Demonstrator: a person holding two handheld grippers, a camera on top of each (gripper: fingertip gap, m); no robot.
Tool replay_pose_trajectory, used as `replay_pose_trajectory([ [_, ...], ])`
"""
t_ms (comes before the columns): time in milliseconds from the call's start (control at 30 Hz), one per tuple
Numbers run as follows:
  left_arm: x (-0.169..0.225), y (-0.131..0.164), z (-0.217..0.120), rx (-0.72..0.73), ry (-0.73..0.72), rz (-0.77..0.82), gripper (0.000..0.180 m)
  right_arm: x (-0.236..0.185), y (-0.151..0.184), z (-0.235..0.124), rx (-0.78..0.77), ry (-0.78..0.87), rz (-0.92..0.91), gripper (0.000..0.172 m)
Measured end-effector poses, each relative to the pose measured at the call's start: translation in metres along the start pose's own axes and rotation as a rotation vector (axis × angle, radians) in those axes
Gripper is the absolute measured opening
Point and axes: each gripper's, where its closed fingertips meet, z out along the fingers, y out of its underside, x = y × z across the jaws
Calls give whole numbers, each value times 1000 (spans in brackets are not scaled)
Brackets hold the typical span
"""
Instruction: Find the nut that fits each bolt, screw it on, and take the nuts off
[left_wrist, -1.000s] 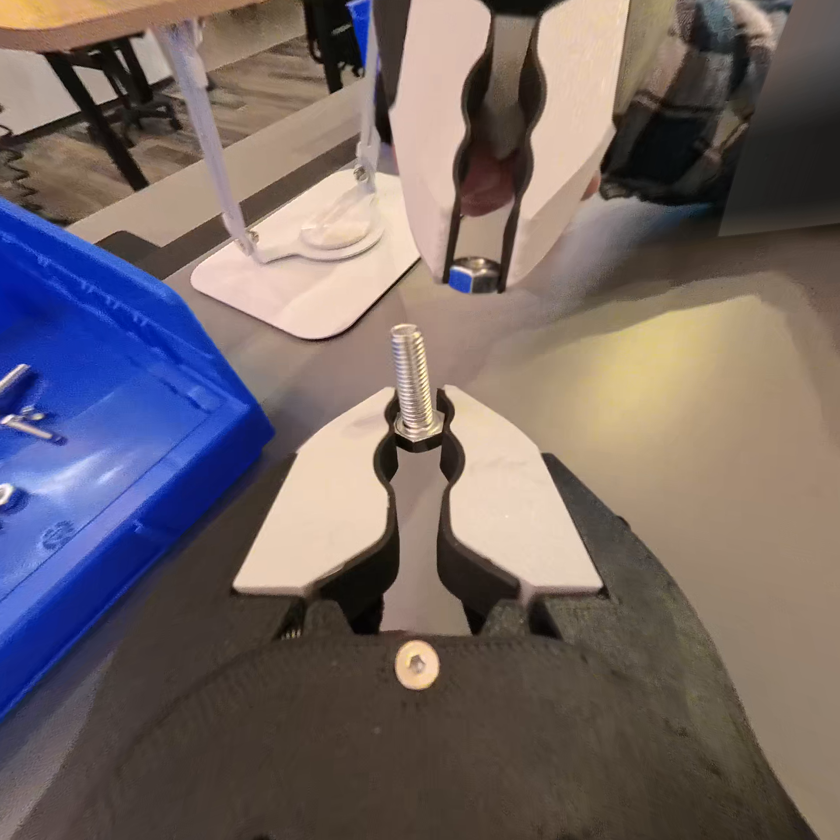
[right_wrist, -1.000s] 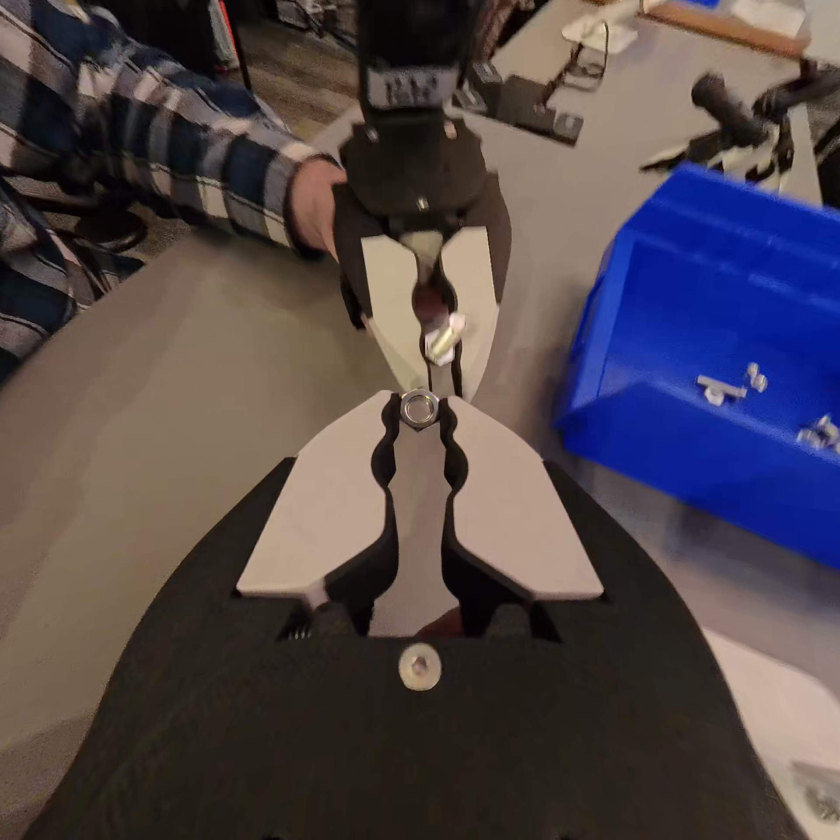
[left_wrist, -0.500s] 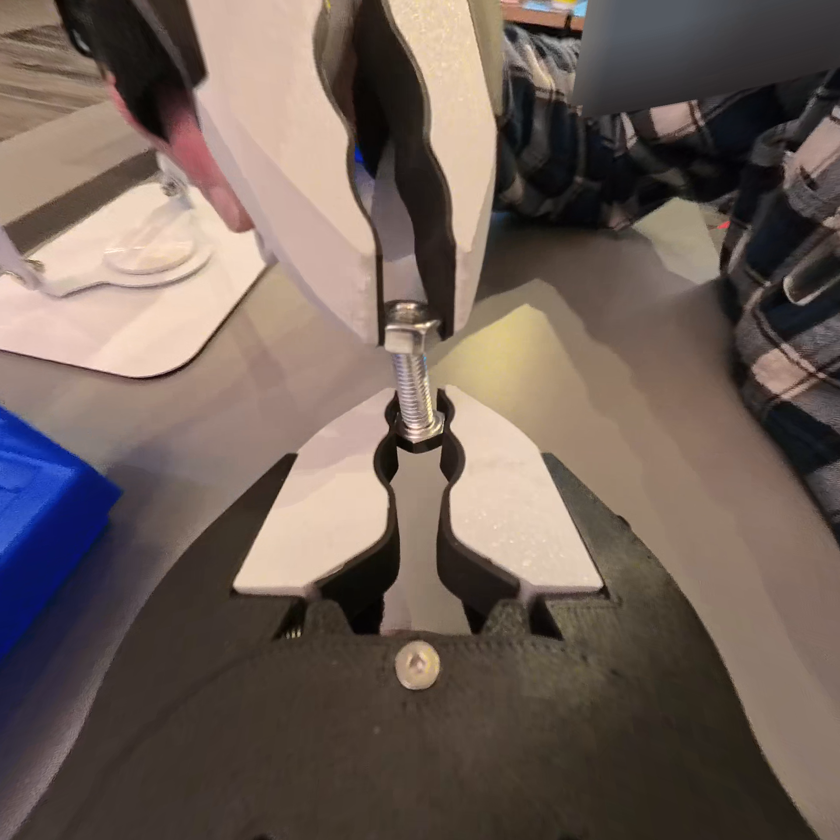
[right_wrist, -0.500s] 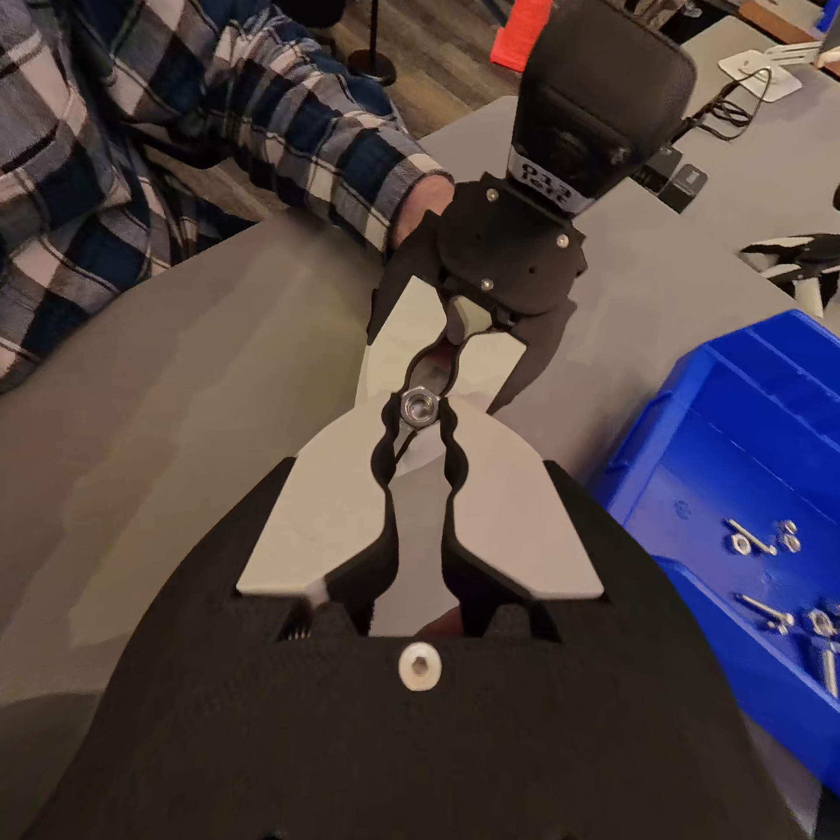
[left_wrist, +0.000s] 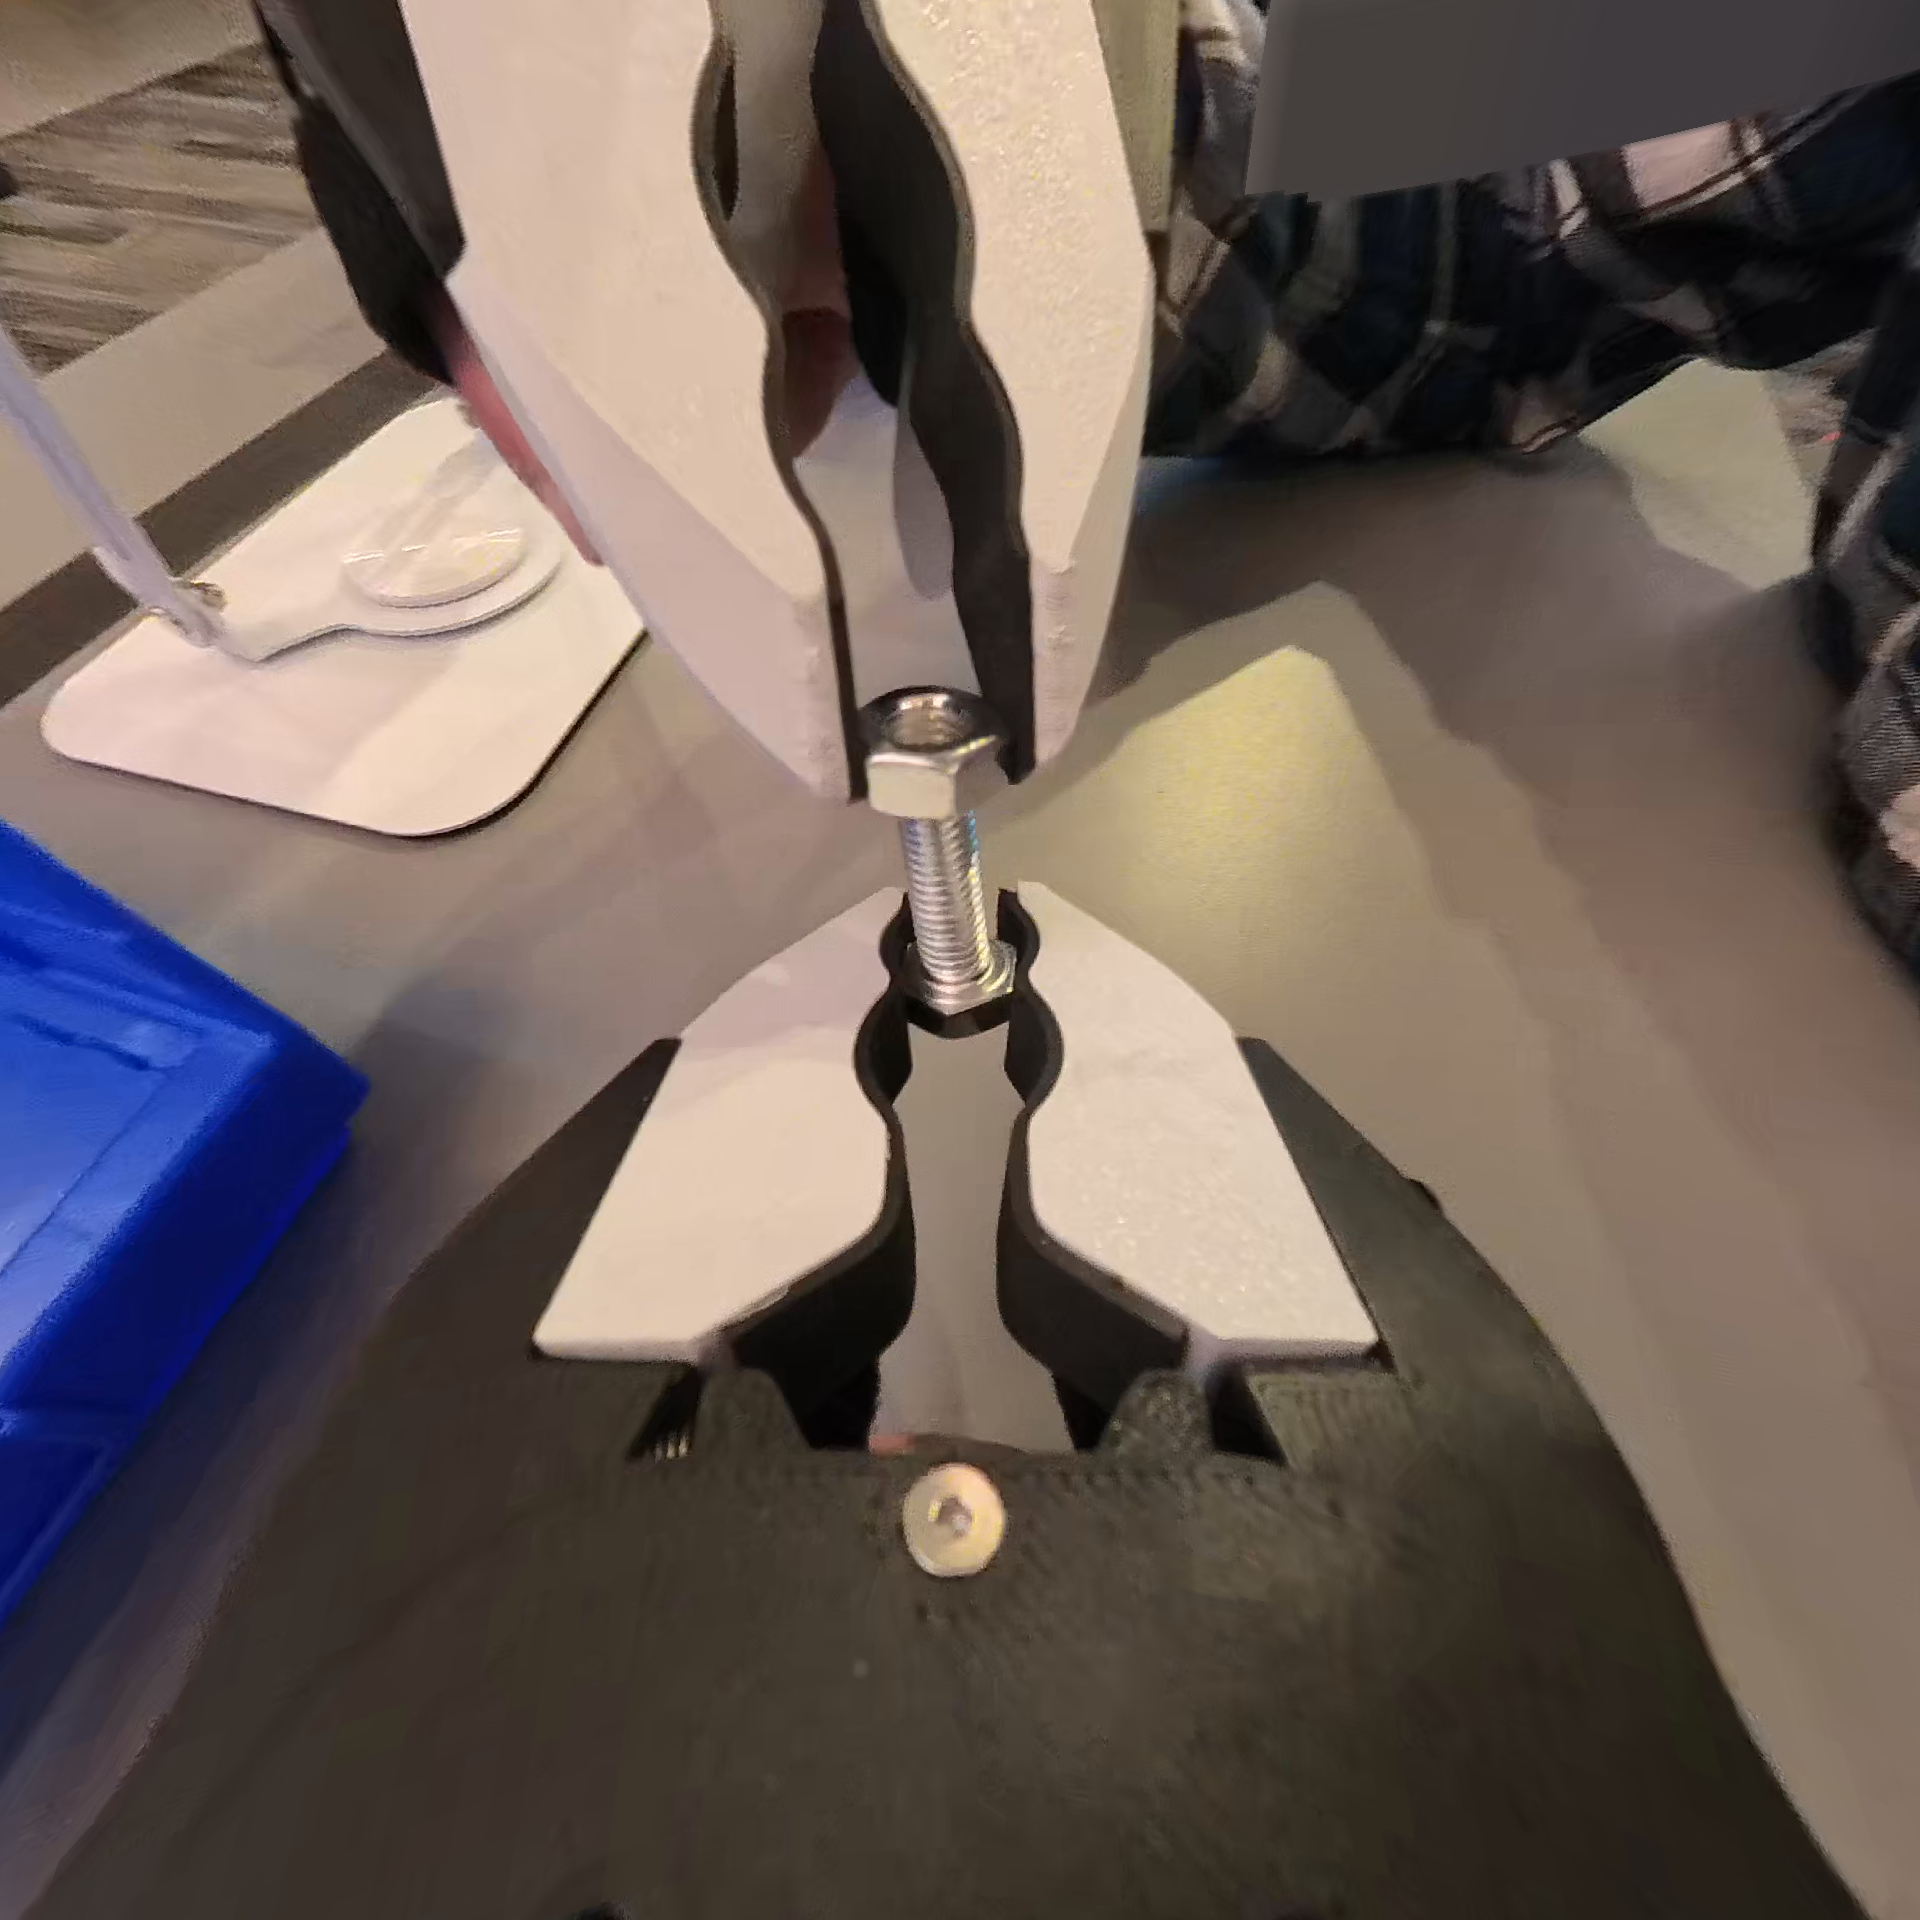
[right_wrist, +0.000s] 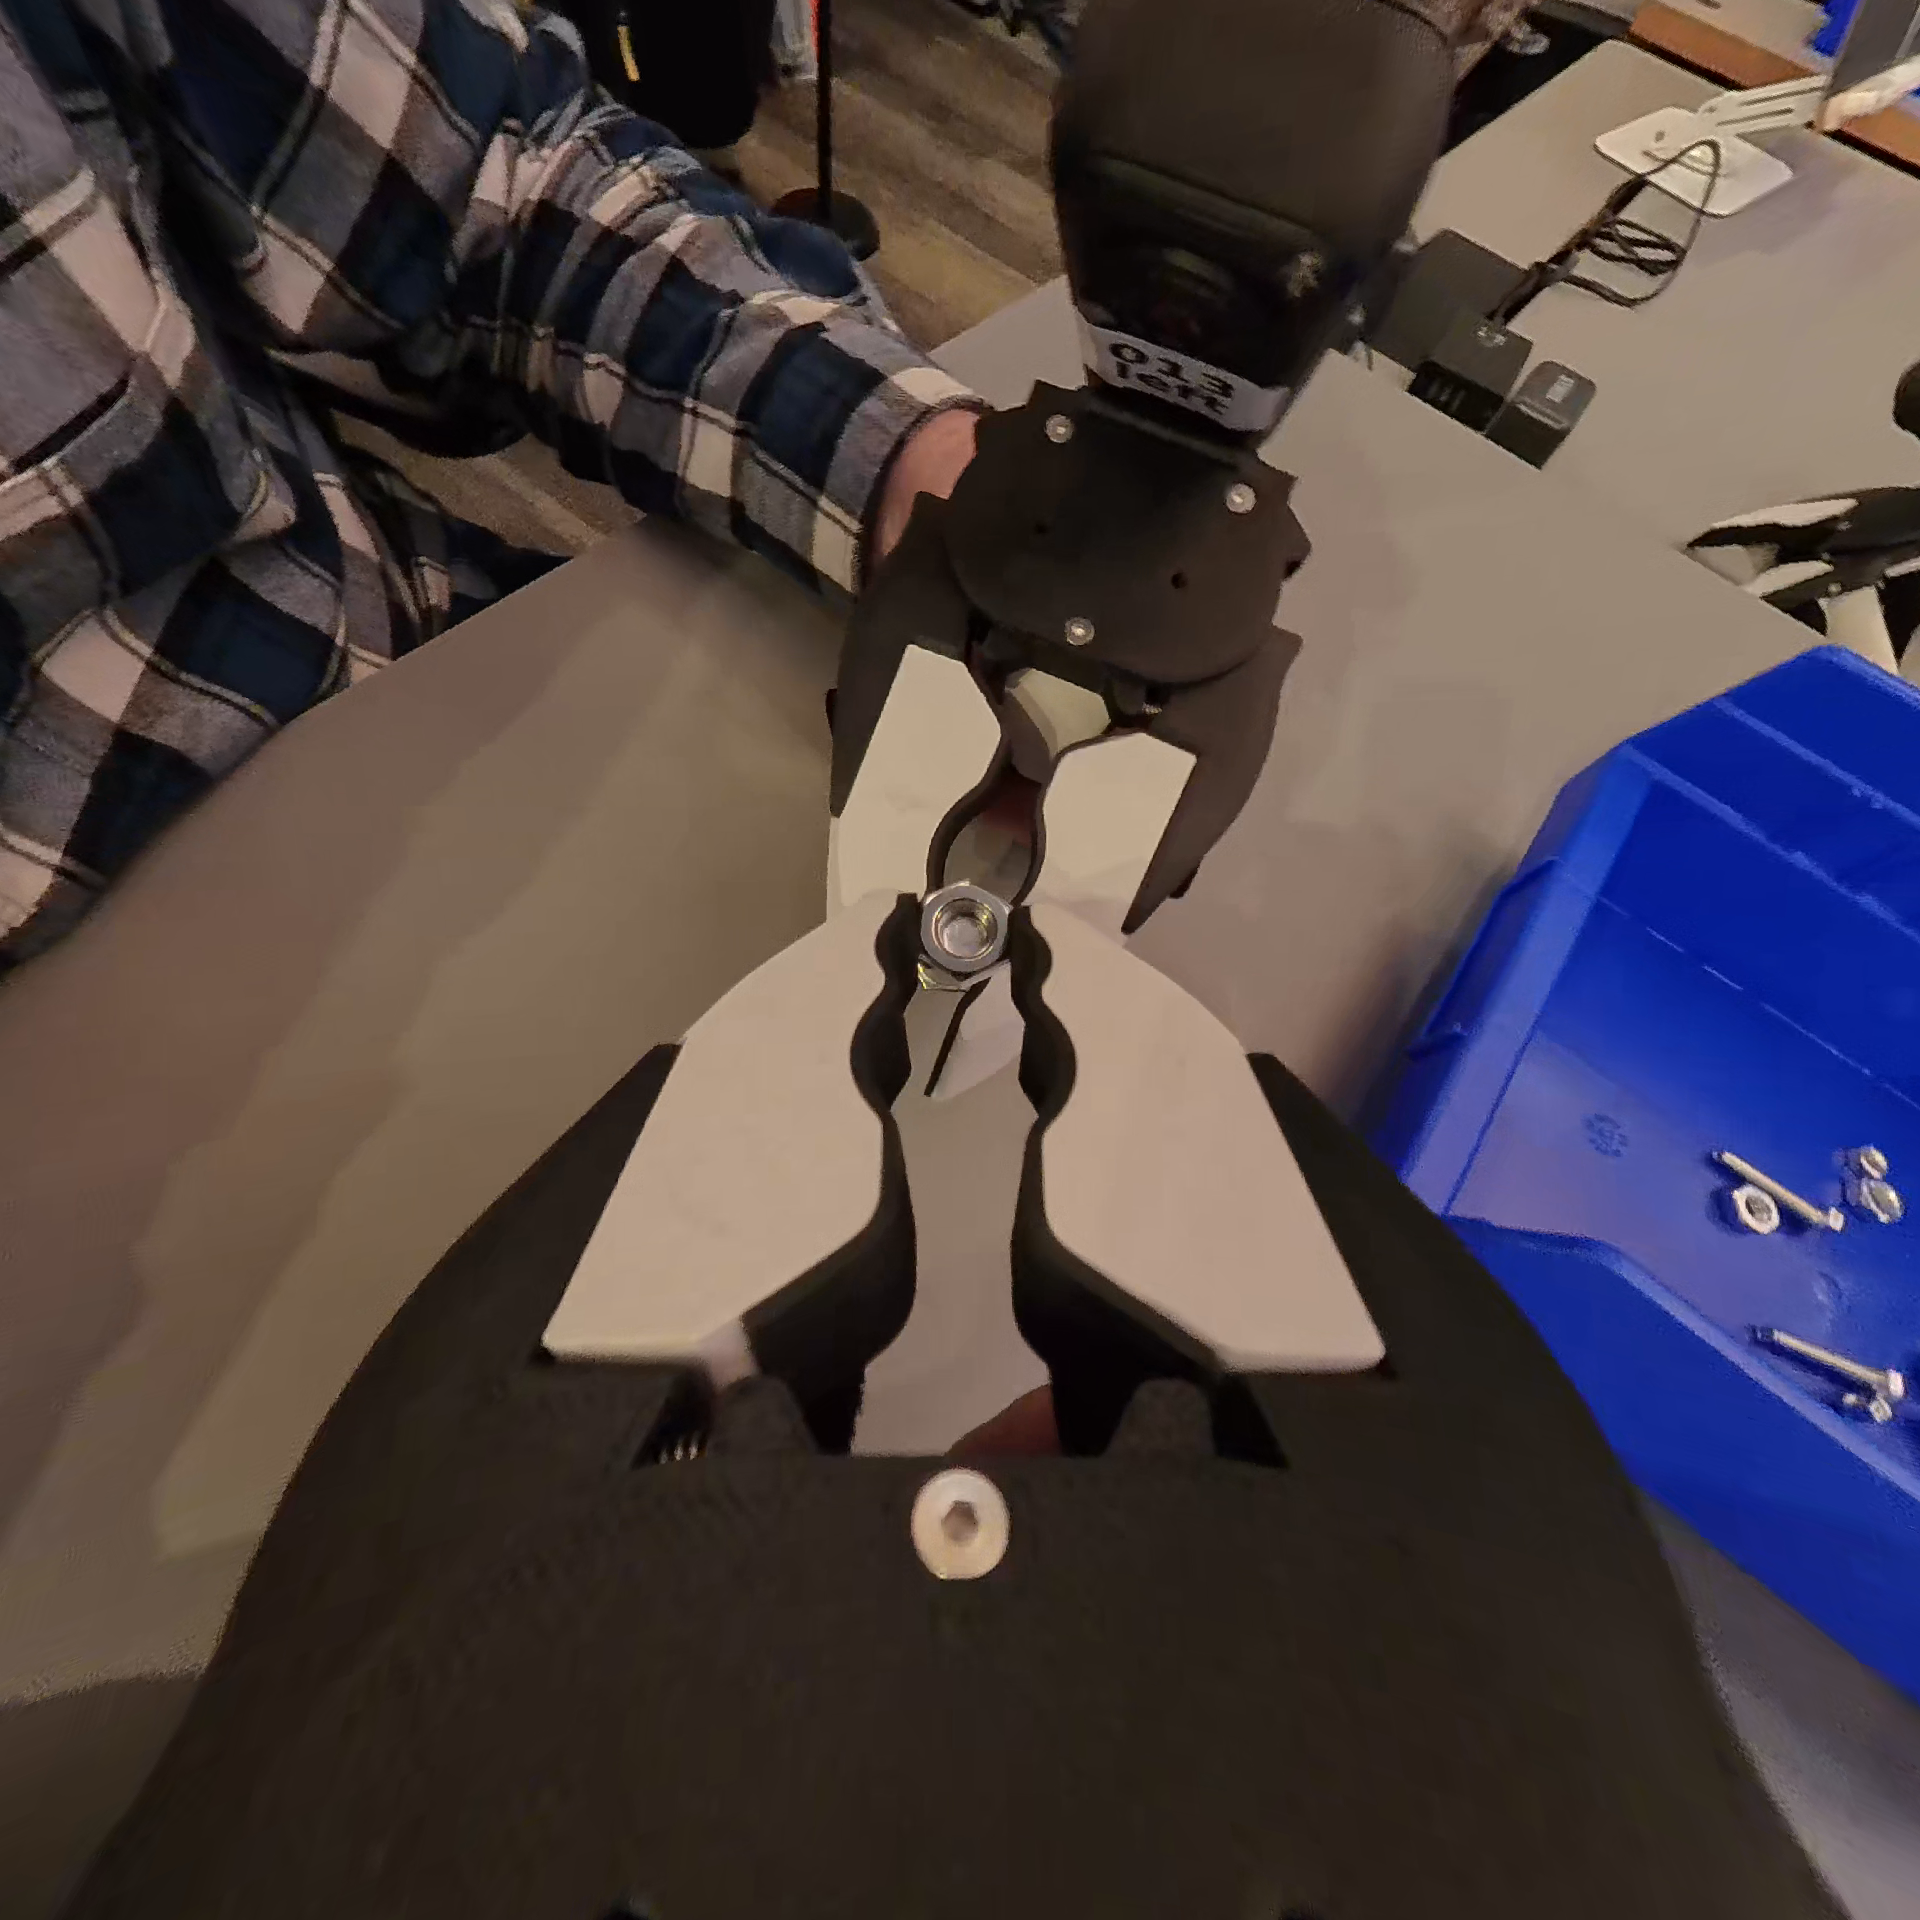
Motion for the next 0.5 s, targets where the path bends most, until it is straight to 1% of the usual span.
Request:
replay_pose_trajectory([
  [233, -24, 3, -3, -34, -177, 11, 13, 17, 6, -1, -14, 121, 78, 18],
  [367, -42, 4, -5, -58, -327, 30, 13, 29, 8, -3, 5, 197, 164, 18],
  [433, -51, 7, -7, -94, -412, 49, 13, 35, 10, -2, 15, 252, 219, 18],
  [500, -57, 8, -9, -107, -460, 51, 13, 39, 12, -3, 25, 304, 260, 18],
])
